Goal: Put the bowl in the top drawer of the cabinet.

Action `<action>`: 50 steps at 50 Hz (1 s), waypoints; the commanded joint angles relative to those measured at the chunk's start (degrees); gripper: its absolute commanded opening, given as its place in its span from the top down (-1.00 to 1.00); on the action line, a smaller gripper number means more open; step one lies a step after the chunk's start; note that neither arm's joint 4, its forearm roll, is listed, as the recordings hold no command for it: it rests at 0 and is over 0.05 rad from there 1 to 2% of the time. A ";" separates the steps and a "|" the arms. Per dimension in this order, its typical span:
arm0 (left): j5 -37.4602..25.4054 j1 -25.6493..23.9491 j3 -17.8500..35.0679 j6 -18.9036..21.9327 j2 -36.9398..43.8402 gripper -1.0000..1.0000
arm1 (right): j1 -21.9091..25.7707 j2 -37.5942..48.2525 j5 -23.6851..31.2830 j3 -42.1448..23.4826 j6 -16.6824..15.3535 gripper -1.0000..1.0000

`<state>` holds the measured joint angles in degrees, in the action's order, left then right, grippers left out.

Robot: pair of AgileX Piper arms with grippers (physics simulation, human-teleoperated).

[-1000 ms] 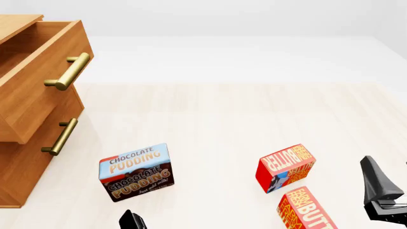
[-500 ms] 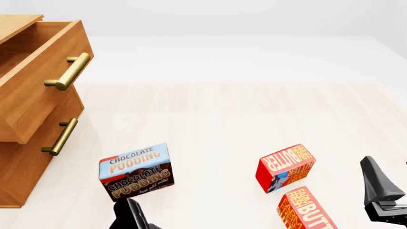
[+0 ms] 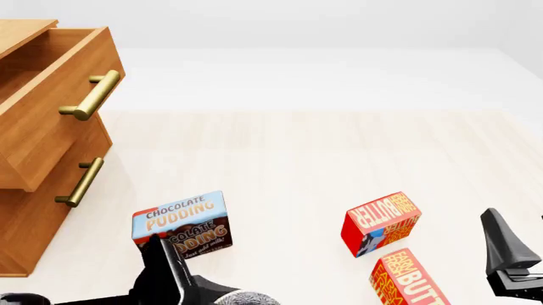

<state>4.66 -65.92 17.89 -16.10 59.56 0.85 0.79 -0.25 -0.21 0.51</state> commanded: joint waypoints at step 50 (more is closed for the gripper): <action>-22.47 13.30 23.27 13.92 -14.03 1.00 | 0.88 -0.67 -0.38 -0.03 0.42 -1.00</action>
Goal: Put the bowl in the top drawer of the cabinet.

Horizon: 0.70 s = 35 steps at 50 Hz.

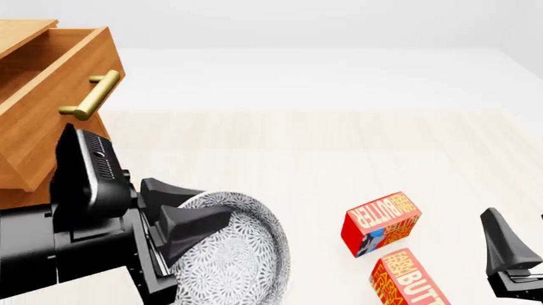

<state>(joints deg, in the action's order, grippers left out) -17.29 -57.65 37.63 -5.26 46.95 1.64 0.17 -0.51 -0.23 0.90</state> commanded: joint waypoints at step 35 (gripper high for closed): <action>-4.55 12.57 12.95 7.84 -4.67 1.00 | 0.03 0.00 0.03 0.01 0.41 -1.00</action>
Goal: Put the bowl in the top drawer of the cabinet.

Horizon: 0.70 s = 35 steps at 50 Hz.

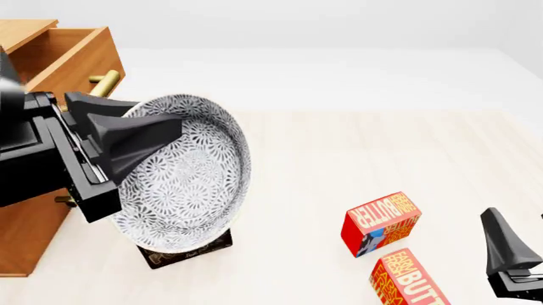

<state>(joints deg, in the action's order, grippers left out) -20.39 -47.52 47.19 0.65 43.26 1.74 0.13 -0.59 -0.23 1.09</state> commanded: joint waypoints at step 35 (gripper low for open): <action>-7.52 7.65 11.79 6.14 -3.24 1.00 | 0.02 0.03 0.10 0.01 0.14 -1.00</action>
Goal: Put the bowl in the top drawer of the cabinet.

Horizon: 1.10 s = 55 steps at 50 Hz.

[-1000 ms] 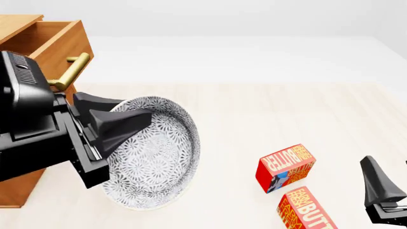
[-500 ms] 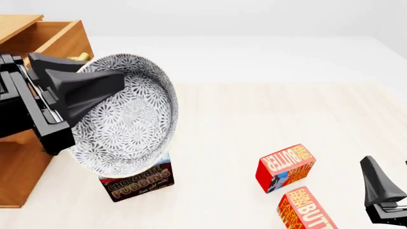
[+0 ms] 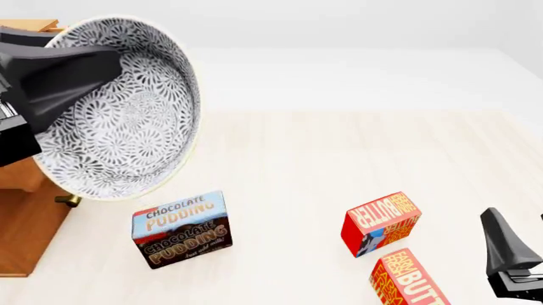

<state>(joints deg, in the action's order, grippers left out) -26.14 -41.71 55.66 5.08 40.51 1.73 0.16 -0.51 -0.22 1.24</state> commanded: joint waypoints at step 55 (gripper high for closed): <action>-6.83 15.11 14.74 4.89 -2.59 1.00 | -0.02 -0.07 -0.29 -0.01 0.12 -1.00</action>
<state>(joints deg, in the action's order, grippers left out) -32.28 -28.95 68.53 9.38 38.48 1.73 0.10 -0.73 -0.23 1.37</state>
